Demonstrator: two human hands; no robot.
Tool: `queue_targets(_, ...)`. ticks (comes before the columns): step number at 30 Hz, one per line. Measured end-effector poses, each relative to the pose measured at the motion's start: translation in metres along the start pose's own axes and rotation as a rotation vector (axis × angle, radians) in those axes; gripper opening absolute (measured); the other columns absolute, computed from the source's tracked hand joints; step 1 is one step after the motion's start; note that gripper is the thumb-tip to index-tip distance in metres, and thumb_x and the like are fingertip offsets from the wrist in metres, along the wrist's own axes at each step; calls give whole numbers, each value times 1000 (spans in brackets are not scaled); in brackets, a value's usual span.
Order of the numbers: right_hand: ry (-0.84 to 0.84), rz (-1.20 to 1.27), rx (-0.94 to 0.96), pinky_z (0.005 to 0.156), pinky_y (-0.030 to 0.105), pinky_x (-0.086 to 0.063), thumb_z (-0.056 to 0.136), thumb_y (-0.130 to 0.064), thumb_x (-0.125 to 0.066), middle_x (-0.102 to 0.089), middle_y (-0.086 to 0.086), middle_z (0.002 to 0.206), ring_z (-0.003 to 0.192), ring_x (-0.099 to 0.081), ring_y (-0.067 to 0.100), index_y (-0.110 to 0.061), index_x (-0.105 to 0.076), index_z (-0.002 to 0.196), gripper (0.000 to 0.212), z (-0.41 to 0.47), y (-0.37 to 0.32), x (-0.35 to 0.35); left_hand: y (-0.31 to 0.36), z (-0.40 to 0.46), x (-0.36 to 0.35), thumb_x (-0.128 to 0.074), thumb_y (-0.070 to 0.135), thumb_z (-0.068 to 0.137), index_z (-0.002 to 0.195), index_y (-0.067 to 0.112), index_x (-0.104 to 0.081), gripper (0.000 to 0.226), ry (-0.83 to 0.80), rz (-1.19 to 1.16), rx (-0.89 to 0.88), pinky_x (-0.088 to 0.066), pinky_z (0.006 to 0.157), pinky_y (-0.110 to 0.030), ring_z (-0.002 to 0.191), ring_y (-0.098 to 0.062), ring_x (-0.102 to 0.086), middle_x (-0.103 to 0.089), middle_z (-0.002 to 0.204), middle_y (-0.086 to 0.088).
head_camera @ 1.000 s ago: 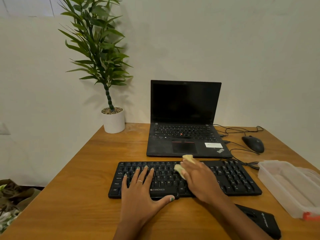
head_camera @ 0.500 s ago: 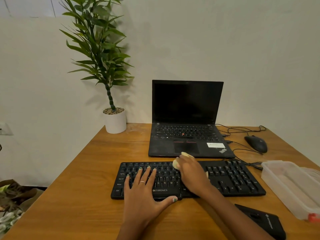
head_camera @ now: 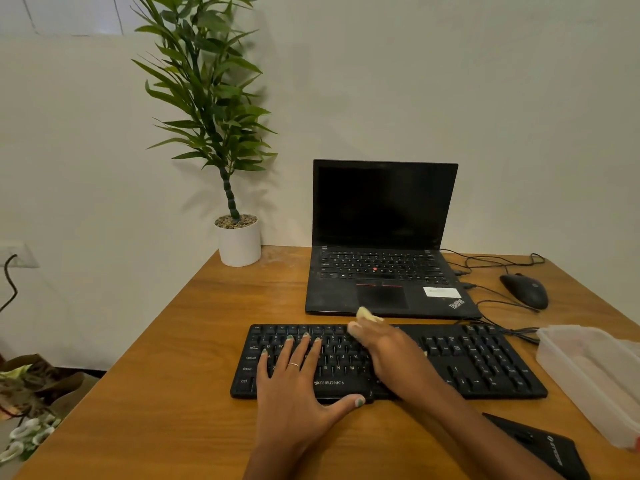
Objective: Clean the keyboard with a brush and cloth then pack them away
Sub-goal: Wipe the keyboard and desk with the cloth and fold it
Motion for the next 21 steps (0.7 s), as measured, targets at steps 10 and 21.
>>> queue_targets(10,-53,220,30,116,29,-21,89,-13,-60,-33,-14,148,138,-27,7,-32,-32,144,65,-32,-44,-3,0,0,-2,-7,98,58,154,37,-1,113,1,-5,-13,9,119,-47,148,-9,10,2,161,15)
queue_targets(21,-49,104,-91,111,32,-21,92,-3,-48,-25,-11,152,138,-19,16,-34,-35,142,61,-52,-41,-1,0,2,-1,2,98,50,154,36,-4,121,19,5,-21,9,119,-46,148,-8,8,0,162,14)
Point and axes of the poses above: each hand's wrist, its own z-axis towards the middle knuckle, its own x-axis out of the back of the hand, y = z × x, the point moved 8 cm from there along z, towards the middle knuckle
